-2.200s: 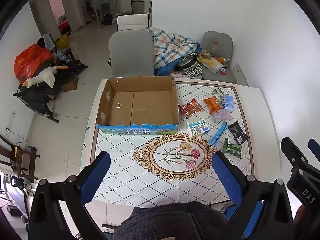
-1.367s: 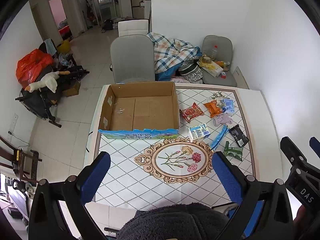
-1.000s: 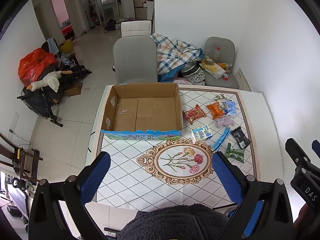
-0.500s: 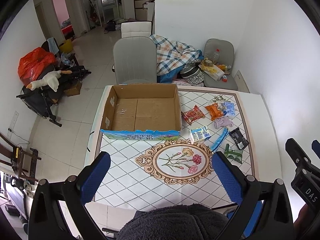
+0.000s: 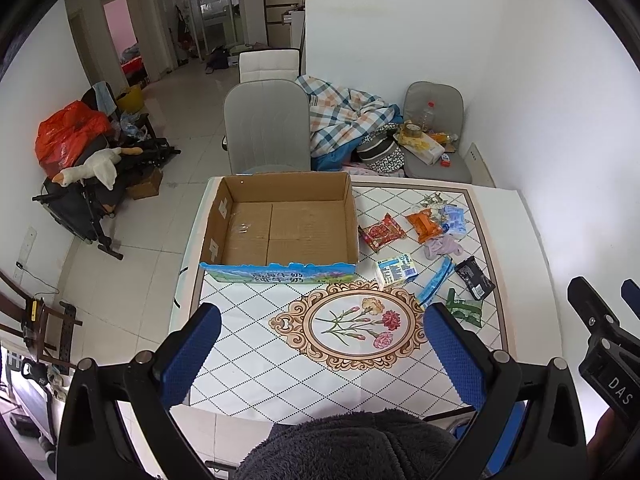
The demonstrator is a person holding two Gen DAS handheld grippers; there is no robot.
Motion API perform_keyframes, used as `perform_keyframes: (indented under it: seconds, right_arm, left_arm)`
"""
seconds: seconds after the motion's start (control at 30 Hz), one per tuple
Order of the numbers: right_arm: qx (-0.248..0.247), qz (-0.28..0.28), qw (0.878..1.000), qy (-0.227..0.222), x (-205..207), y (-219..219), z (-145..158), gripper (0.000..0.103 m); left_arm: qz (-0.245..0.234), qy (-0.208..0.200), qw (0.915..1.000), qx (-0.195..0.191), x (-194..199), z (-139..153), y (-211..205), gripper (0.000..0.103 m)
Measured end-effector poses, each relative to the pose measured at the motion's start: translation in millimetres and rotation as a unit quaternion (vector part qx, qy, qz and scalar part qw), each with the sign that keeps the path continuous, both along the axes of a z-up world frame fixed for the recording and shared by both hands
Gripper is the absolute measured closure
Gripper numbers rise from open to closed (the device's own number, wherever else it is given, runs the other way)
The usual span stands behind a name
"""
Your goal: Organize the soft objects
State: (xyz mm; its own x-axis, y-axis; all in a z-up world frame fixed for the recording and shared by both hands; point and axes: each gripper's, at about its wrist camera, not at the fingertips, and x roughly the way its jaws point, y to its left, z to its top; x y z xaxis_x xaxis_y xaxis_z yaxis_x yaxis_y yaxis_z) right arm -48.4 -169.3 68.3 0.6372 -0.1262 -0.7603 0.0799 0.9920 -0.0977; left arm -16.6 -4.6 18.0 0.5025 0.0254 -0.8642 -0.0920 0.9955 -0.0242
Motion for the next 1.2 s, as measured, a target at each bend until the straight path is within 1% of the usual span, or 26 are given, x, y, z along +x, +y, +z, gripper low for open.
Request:
perform_keyframes:
  seconds: [0.47,0.93,1.07,1.13,1.2]
  right_arm:
    - [0.001,0.006,1.0,-0.005,-10,3,1,0.0]
    - [0.014,0.011,1.0,0.001,-7,1,-4,0.0]
    - [0.026,0.006,1.0,0.011,0,-6,-12,0.0]
    - [0.031,-0.008,0.999,0.02,10,-18,-22,0.0]
    - [0.045,-0.022,0.998,0.04,25,-34,-36,0.0]
  left_arm:
    - [0.004,-0.001,1.0,-0.002,-5,0,3,0.0]
    - [0.004,0.005,1.0,-0.004,-8,-3,1,0.0]
    - [-0.006,0.003,0.9999,-0.008,1,-9,-5,0.0]
    - [-0.02,0.012,0.9997,-0.008,17,-19,-14,0.0]
    - [-0.036,0.019,0.9992,-0.005,35,-31,-24,0.0]
